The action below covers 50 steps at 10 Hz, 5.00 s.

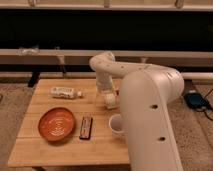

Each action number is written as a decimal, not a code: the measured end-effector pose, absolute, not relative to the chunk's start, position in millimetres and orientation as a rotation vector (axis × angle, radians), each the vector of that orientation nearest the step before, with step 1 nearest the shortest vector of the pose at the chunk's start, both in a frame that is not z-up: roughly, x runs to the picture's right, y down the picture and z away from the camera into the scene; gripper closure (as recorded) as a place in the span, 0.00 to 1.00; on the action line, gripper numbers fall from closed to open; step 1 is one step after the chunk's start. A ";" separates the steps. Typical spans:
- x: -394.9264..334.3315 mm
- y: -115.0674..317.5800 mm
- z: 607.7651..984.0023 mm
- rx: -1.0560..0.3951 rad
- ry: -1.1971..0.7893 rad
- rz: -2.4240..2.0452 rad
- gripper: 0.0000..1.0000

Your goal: Wipe the white sponge on the table

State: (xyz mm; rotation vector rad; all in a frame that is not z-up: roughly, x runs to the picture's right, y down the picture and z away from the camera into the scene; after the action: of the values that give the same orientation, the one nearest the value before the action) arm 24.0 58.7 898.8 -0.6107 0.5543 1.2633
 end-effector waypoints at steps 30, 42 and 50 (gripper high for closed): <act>-48.8 77.7 955.6 -0.703 0.462 1.185 1.00; -93.9 110.1 911.3 -0.827 0.404 1.121 1.00; -48.7 155.5 842.4 -0.844 0.517 1.248 1.00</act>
State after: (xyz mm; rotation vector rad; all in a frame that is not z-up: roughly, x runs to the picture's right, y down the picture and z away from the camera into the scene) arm -48.7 155.5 842.4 -0.8442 0.5174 1.2477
